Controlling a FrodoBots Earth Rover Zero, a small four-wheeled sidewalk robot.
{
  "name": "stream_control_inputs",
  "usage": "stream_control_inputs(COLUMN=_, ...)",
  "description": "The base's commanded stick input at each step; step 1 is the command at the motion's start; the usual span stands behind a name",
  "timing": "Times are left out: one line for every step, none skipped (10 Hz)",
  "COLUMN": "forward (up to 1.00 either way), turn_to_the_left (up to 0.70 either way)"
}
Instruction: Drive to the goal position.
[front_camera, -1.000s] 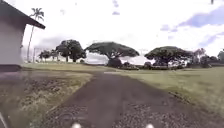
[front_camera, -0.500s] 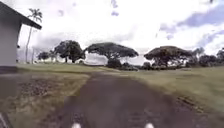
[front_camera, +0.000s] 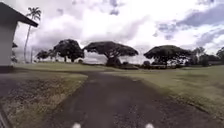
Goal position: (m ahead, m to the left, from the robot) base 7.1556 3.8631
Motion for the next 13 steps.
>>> stream_control_inputs(forward=0.7, turn_to_the_left=0.0)
stream_control_inputs(forward=0.7, turn_to_the_left=0.0)
stream_control_inputs(forward=0.7, turn_to_the_left=0.0)
stream_control_inputs(forward=0.7, turn_to_the_left=0.0)
stream_control_inputs(forward=0.7, turn_to_the_left=0.0)
stream_control_inputs(forward=0.7, turn_to_the_left=0.0)
stream_control_inputs(forward=0.7, turn_to_the_left=0.0)
stream_control_inputs(forward=0.7, turn_to_the_left=0.0)
stream_control_inputs(forward=0.7, turn_to_the_left=0.0)
stream_control_inputs(forward=0.7, turn_to_the_left=0.0)
stream_control_inputs(forward=0.7, turn_to_the_left=0.0)
stream_control_inputs(forward=0.7, turn_to_the_left=0.0)
stream_control_inputs(forward=0.7, turn_to_the_left=0.0)
